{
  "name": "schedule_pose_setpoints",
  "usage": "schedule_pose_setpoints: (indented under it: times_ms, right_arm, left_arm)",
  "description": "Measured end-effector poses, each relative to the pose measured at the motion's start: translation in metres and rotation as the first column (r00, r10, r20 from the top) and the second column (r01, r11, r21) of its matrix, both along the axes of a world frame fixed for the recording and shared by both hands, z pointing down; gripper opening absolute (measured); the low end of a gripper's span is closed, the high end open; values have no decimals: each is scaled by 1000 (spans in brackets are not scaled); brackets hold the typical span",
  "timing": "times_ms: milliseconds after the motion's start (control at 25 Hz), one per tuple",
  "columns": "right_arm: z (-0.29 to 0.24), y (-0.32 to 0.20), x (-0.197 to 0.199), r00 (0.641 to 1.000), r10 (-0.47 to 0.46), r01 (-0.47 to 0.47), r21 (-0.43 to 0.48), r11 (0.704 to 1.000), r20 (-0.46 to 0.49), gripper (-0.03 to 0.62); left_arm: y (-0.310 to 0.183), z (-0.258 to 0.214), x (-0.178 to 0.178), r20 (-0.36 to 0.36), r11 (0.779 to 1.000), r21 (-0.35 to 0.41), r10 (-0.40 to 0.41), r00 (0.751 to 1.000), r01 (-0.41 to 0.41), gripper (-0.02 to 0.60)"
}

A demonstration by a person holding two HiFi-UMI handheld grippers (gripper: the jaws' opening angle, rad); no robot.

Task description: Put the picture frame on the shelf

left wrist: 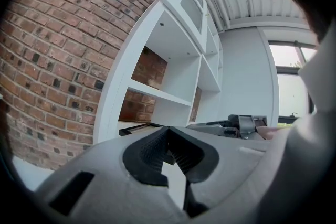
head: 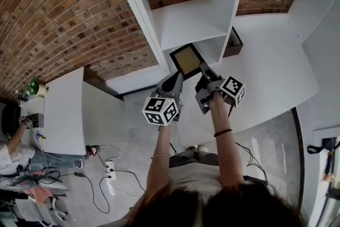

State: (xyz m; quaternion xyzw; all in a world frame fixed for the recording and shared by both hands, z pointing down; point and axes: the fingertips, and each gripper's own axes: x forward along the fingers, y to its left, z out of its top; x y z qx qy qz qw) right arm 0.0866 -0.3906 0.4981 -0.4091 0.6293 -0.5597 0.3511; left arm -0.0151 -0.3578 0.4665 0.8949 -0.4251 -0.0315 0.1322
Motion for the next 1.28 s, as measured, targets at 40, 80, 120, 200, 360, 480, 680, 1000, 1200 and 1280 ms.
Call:
schedule_pose_setpoints:
  times_ms: [40, 80, 120, 200, 360, 480, 680, 1000, 1200, 1280]
  right_arm:
    - [3, -2, 0, 1000, 4, -4, -3, 1000, -3, 75]
    - [6, -4, 0, 1000, 9, -9, -4, 1000, -3, 75]
    - [9, -6, 1, 1000, 15, -15, -4, 1000, 0, 75]
    - [14, -11, 1, 1000, 28, -28, -6, 1000, 4, 75]
    - [27, -16, -5, 999, 35, -35, -33, 999, 2, 75]
    - [31, -23, -6, 999, 41, -40, -39, 998, 11, 75]
    - [38, -34, -6, 999, 38, -38, -52, 998, -9, 75]
    - [53, -52, -6, 999, 3, -5, -65, 998, -35, 75]
    - [62, -64, -7, 999, -13, 10, -80, 997, -34, 75]
    - [67, -68, -9, 999, -15, 12, -87, 996, -34, 75]
  left_arm:
    - [-2, 2, 1, 1, 1000, 1, 3, 1000, -3, 11]
    - [-3, 3, 2, 3, 1000, 1, 6, 1000, -6, 11]
    - [-4, 5, 2, 4, 1000, 1, 8, 1000, -8, 11]
    - [-7, 9, 3, 6, 1000, -3, 13, 1000, -13, 11]
    - [-10, 14, 1, 7, 1000, -16, 3, 1000, -2, 11]
    - [-14, 12, -2, -5, 1000, -13, -17, 1000, 17, 11]
    - [-17, 23, -4, -9, 998, -36, -44, 999, 44, 11]
    - [-24, 46, 1, -1, 995, -70, -77, 997, 77, 11]
    - [-30, 54, 2, 8, 991, -88, -100, 995, 100, 11]
    - [-31, 57, 1, 11, 990, -94, -106, 994, 107, 11]
